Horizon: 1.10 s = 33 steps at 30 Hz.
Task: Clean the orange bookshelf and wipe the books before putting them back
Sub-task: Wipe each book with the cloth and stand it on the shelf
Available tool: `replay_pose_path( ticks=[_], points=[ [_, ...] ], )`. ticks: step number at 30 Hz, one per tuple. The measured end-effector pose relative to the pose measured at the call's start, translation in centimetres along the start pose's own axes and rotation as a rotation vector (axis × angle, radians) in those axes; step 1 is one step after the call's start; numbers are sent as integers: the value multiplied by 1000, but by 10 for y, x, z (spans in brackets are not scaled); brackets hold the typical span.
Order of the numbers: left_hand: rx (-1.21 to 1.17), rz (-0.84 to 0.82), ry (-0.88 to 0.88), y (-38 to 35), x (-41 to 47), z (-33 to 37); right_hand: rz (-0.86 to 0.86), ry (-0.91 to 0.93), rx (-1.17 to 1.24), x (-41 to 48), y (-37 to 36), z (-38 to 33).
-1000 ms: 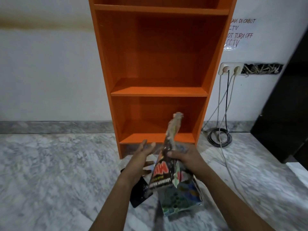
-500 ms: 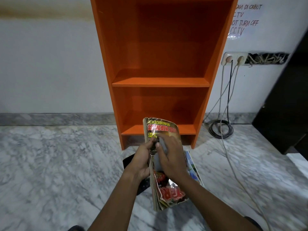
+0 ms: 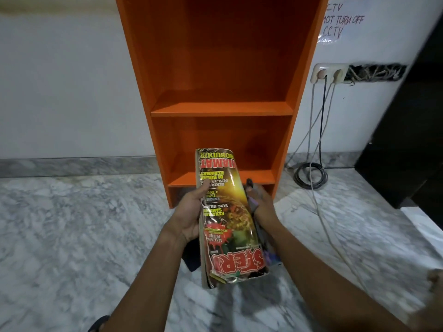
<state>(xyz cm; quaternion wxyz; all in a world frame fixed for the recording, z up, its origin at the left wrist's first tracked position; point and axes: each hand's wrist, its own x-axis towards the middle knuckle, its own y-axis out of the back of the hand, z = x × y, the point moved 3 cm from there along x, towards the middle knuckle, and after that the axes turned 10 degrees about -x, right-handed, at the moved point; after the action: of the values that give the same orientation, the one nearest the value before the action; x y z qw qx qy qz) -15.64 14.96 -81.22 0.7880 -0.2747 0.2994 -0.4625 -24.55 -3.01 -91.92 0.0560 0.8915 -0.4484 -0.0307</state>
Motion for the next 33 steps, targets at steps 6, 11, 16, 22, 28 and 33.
replay_pose_path(
  ticks=[6, 11, 16, 22, 28, 33],
  points=[
    [-117, 53, -84, 20, 4, 15, -232, -241, -49, -26, -12, 54],
    [-136, 135, -176, 36, 10, 19, -298, -451, 275, -47, 16, 5],
    [87, 354, -215, 42, 14, 22, -385, -393, 411, -56, 34, -22],
    [513, 536, -400, 34, 14, 7, -150, -46, 67, -45, 29, -64],
    [230, 164, -112, -19, 24, -10, -70, 471, -655, -71, -9, -88],
    [3, 216, -191, -20, 16, 5, -78, 664, -746, -84, -35, -95]
  ],
)
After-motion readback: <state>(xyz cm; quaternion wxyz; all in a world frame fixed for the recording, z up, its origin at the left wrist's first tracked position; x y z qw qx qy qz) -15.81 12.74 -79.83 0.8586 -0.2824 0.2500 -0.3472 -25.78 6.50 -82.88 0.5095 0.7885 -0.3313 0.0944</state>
